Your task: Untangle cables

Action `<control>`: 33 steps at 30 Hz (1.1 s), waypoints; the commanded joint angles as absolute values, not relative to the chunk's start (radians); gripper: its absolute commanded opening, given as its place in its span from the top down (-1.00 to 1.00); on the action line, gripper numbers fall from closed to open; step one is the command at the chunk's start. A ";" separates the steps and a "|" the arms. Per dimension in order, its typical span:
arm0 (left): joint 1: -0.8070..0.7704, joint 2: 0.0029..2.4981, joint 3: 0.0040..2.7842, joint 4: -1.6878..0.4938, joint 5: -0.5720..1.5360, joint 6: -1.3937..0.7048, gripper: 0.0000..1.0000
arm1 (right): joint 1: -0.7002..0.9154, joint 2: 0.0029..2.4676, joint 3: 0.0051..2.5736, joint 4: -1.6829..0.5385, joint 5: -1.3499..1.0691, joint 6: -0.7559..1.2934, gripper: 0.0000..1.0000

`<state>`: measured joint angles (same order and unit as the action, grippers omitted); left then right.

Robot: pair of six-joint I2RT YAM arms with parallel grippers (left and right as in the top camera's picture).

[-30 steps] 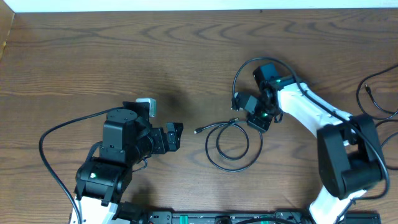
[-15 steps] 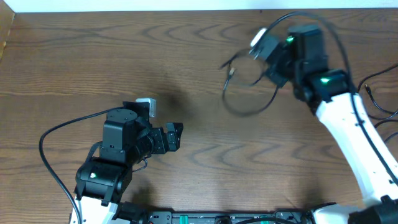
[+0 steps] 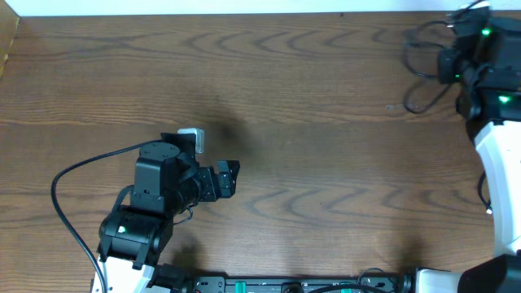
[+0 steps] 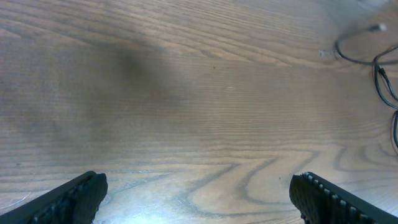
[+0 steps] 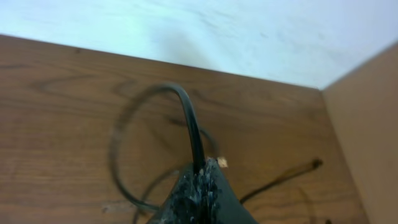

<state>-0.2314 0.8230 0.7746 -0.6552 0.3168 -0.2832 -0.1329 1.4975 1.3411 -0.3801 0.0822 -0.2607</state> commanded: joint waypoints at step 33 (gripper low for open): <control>-0.228 0.823 0.782 -0.659 0.329 -0.266 -0.96 | -0.204 1.779 1.350 -0.580 0.031 -0.080 -0.99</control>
<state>-0.2314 0.8230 0.7746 -0.6556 0.3168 -0.2832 -0.2020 1.7779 1.3411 -0.5644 0.0372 -0.0937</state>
